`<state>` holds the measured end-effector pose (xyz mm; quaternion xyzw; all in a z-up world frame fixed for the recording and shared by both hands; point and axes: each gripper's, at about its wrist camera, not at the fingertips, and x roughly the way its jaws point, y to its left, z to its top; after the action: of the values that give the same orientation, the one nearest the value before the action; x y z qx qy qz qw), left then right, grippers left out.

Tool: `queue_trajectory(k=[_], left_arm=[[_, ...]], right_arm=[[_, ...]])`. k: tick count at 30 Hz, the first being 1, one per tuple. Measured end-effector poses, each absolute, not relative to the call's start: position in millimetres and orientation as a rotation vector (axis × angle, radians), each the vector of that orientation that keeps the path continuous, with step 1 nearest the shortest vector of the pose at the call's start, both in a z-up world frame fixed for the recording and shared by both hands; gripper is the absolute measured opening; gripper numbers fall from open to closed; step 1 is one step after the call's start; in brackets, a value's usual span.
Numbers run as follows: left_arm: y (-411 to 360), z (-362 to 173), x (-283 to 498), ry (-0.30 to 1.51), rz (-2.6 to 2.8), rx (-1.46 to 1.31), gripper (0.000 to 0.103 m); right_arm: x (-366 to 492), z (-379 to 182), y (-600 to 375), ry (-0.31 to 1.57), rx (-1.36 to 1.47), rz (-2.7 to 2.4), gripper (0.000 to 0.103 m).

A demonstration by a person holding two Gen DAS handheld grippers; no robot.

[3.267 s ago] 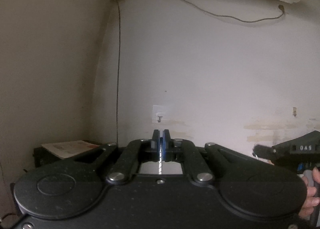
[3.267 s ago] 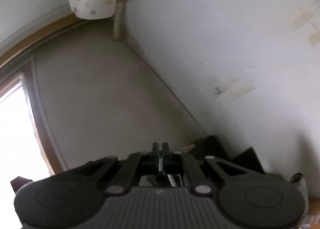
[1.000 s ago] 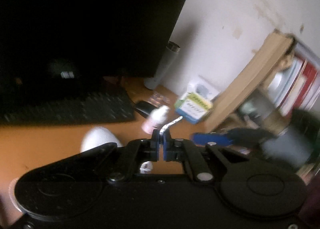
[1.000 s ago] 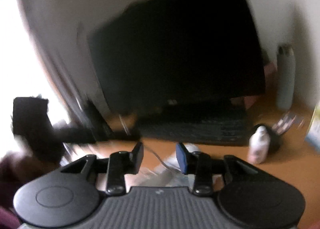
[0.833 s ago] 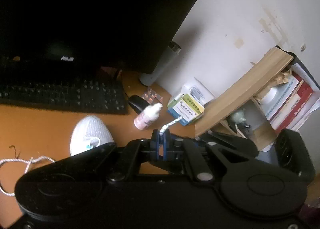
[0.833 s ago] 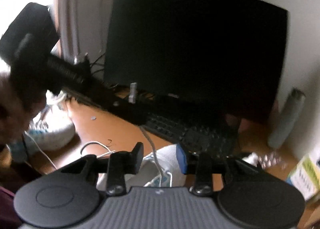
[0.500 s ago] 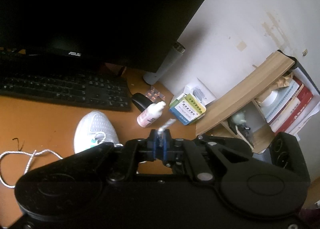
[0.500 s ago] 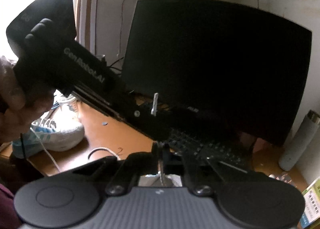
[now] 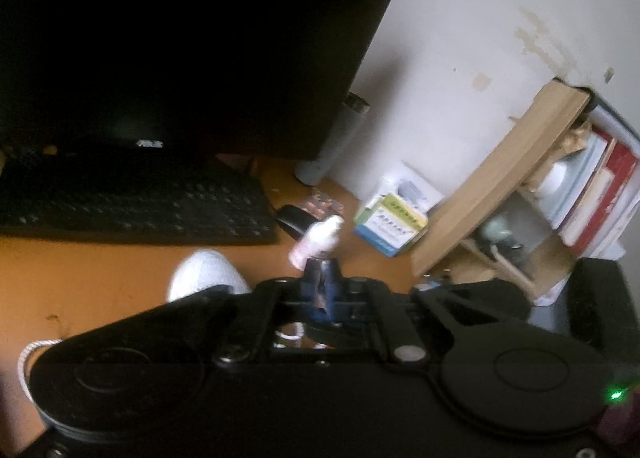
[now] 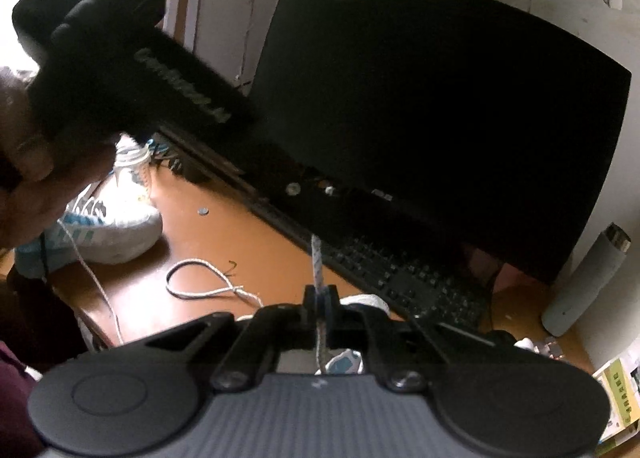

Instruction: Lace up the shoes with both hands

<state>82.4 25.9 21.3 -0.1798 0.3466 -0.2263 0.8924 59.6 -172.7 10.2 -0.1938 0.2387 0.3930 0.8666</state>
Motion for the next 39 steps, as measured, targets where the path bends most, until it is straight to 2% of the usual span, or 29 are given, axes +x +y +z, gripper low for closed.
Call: queue_trajectory(k=[4, 6, 8, 12, 22, 24, 25, 31, 33, 35, 39], left_arm=[[28.0, 15.6, 82.8, 0.731, -0.469, -0.398, 0.000], [28.8, 13.7, 82.6, 0.734, -0.467, -0.410, 0.000], [29.5, 12.8, 82.1, 0.735, -0.469, -0.421, 0.000], [29.4, 12.6, 81.7, 0.738, -0.482, -0.440, 0.000], [29.5, 9.0, 82.8, 0.754, -0.492, -0.457, 0.000], [31.2, 7.1, 85.2, 0.766, -0.500, -0.463, 0.000], [31.9, 6.4, 86.4, 0.772, -0.505, -0.460, 0.000], [49.4, 6.5, 88.9, 0.777, -0.474, -0.375, 0.003], [50.7, 3.1, 88.2, 0.796, -0.451, -0.267, 0.012], [49.6, -2.4, 86.5, 0.817, -0.440, -0.157, 0.030], [47.5, -18.1, 84.8, 0.858, -0.489, -0.113, 0.033]], right_arm=[[59.7, 11.2, -172.7, 0.520, -0.393, 0.806, 0.004], [58.2, 12.9, -170.3, 0.518, -0.399, 0.802, 0.006], [56.6, 15.2, -167.4, 0.517, -0.404, 0.802, 0.012], [54.1, 18.8, -159.6, 0.504, -0.422, 0.806, 0.013], [62.8, 18.1, -157.2, 0.512, -0.394, 0.795, 0.013], [65.3, 17.4, -157.5, 0.519, -0.380, 0.793, 0.010], [67.4, 16.5, -158.4, 0.532, -0.363, 0.801, 0.003], [75.9, 5.7, -157.6, 0.598, -0.377, 0.782, 0.003], [82.3, -3.5, -162.4, 0.637, -0.418, 0.733, 0.003], [89.2, -9.5, -170.5, 0.657, -0.470, 0.657, 0.003], [112.6, -3.3, -205.2, 0.660, -0.535, 0.385, 0.003]])
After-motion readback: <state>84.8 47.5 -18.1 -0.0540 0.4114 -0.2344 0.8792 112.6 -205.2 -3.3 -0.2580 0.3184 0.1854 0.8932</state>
